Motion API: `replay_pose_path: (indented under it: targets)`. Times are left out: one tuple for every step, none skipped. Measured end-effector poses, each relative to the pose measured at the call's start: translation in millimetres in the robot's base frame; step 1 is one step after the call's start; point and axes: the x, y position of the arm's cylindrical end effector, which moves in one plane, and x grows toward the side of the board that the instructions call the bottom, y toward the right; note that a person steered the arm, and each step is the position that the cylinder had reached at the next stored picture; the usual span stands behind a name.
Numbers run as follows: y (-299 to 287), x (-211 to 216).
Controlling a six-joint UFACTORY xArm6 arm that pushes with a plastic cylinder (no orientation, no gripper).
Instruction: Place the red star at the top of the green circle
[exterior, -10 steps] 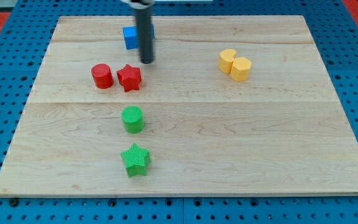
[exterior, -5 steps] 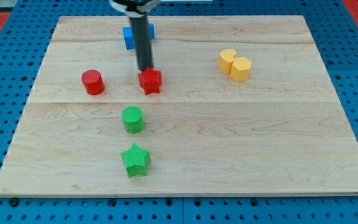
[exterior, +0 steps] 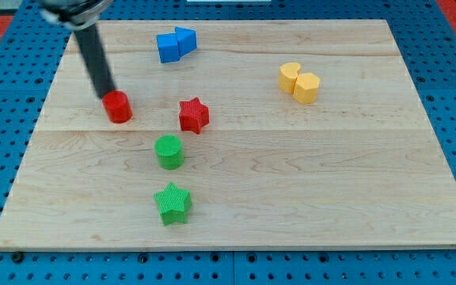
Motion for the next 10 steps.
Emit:
replay_pose_path:
  targets:
    - [-29,58]
    - [-2,81]
    - [34,48]
    - [80,21]
    - [92,-8]
    - [133,-11]
    - [191,-8]
    - [256,13]
    - [231,43]
    - [194,32]
